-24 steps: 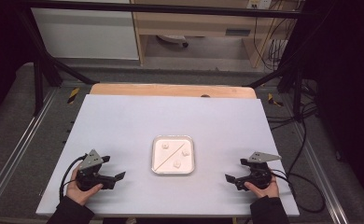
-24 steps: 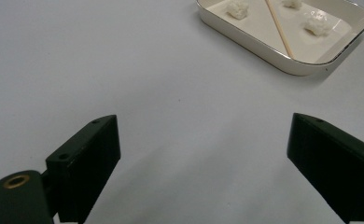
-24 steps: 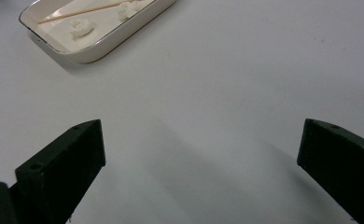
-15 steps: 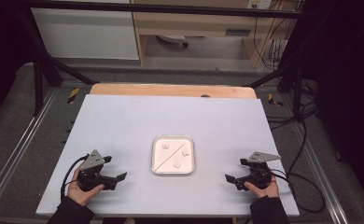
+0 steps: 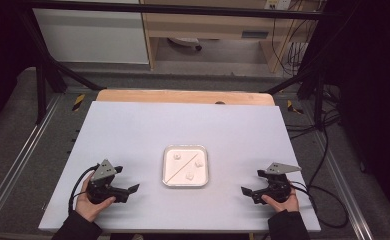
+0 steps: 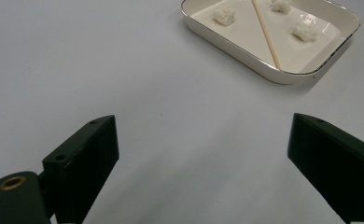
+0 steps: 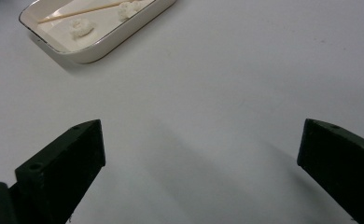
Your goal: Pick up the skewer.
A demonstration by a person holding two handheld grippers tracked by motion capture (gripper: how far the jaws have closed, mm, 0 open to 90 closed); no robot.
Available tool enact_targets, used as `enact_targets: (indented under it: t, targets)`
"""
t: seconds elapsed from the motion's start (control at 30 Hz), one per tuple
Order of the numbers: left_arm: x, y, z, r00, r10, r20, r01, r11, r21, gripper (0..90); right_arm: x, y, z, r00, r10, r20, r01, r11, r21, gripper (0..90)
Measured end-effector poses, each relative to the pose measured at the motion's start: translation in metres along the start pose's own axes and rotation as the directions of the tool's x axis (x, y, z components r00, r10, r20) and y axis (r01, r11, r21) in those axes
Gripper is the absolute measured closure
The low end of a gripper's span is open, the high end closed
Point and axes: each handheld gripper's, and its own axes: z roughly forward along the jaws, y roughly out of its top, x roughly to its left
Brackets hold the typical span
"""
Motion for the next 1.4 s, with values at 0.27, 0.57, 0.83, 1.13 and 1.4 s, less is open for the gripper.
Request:
enact_targets:
  t: [0.27, 0.57, 0.83, 1.13, 1.4]
  targets:
    - [-0.003, 0.006, 0.004, 1.0, -0.001, -0.004, 0.001, 1.0, 0.009, 8.9, 0.0, 0.0, 0.001, 1.0, -0.006, 0.001, 0.006, 1.0, 0.001, 1.4]
    - [-0.011, 0.016, 0.006, 0.9999, 0.0, -0.012, 0.0, 0.9998, 0.019, 9.0, 0.0, 0.0, 0.001, 1.0, -0.006, 0.004, 0.006, 1.0, 0.004, 1.4]
    - [-0.017, 0.027, 0.009, 0.9998, 0.016, -0.014, -0.015, 0.9995, 0.028, 9.0, 0.0, 0.0, 0.001, 1.0, -0.006, 0.008, 0.006, 1.0, 0.003, 1.4]
    - [-0.027, 0.044, 0.018, 0.9991, 0.037, -0.021, -0.036, 0.9983, 0.046, 9.0, 0.0, -0.001, 0.001, 1.0, -0.005, 0.008, 0.005, 1.0, 0.004, 1.4]
    - [-0.04, 0.062, 0.03, 0.9982, 0.059, -0.01, -0.058, 0.9966, 0.058, 9.9, 0.001, 0.0, 0.001, 1.0, -0.003, 0.007, 0.002, 1.0, 0.007, 1.4]
